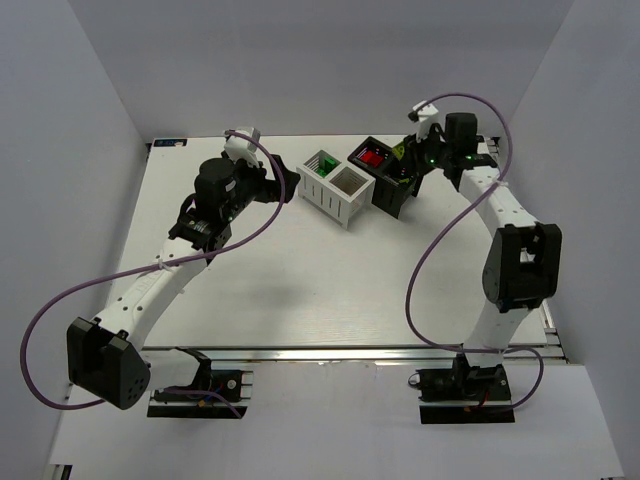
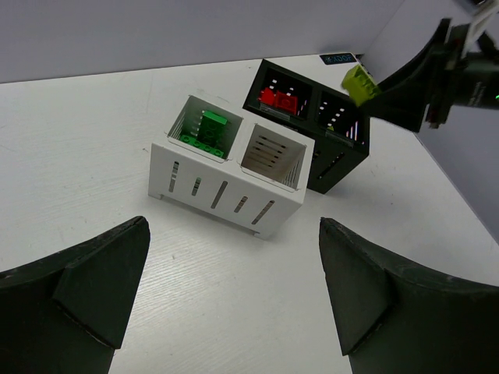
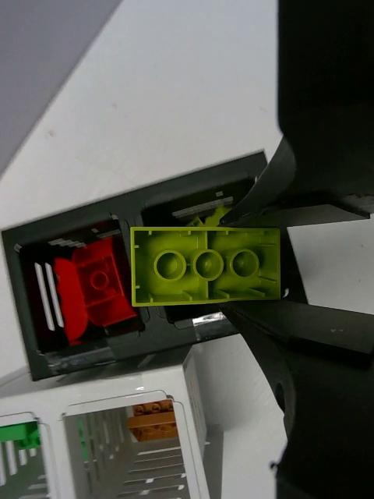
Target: Sort the legos into containers by color
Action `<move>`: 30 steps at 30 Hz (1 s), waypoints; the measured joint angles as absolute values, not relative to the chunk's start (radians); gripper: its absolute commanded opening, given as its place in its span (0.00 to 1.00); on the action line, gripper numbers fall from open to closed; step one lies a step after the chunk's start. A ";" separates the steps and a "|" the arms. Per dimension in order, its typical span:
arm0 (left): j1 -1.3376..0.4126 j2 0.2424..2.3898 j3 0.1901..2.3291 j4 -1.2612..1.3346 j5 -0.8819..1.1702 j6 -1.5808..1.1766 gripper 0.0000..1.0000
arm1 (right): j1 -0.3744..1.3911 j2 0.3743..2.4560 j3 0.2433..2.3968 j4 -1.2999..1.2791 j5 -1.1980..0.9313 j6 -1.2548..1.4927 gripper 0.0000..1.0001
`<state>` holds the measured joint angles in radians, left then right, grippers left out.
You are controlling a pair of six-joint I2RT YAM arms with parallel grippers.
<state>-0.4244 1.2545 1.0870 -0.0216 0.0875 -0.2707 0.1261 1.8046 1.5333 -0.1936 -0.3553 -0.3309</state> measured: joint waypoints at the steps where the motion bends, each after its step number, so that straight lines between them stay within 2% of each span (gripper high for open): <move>1: -0.424 1.254 1.087 -0.022 0.088 -0.271 0.98 | 0.137 1.822 1.534 -0.203 -0.348 -0.333 0.10; 8: -0.424 1.254 1.087 -0.022 0.088 -0.270 0.98 | 0.177 1.865 1.533 -0.235 -0.303 -0.342 0.16; 13: -0.424 1.255 1.087 -0.022 0.088 -0.271 0.98 | 0.176 1.864 1.533 -0.229 -0.279 -0.344 0.30; 16: -0.424 1.255 1.087 -0.022 0.088 -0.271 0.98 | 0.176 1.864 1.533 -0.229 -0.268 -0.344 0.32; 21: -0.424 1.255 1.087 -0.022 0.088 -0.270 0.98 | 0.176 1.864 1.533 -0.229 -0.250 -0.345 0.49; 25: -0.424 1.255 1.087 -0.022 0.088 -0.270 0.98 | 0.176 1.864 1.533 -0.227 -0.239 -0.343 0.53; 28: -0.424 1.255 1.087 -0.022 0.088 -0.270 0.98 | 0.176 1.855 1.522 -0.220 -0.241 -0.337 0.72; 30: -0.424 1.255 1.087 -0.022 0.088 -0.270 0.98 | 0.175 1.836 1.504 -0.214 -0.245 -0.334 0.73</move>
<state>-0.4244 1.2549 1.0870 -0.0216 0.0875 -0.2703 0.1753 1.8362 1.5043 -0.2142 -0.2455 -0.3340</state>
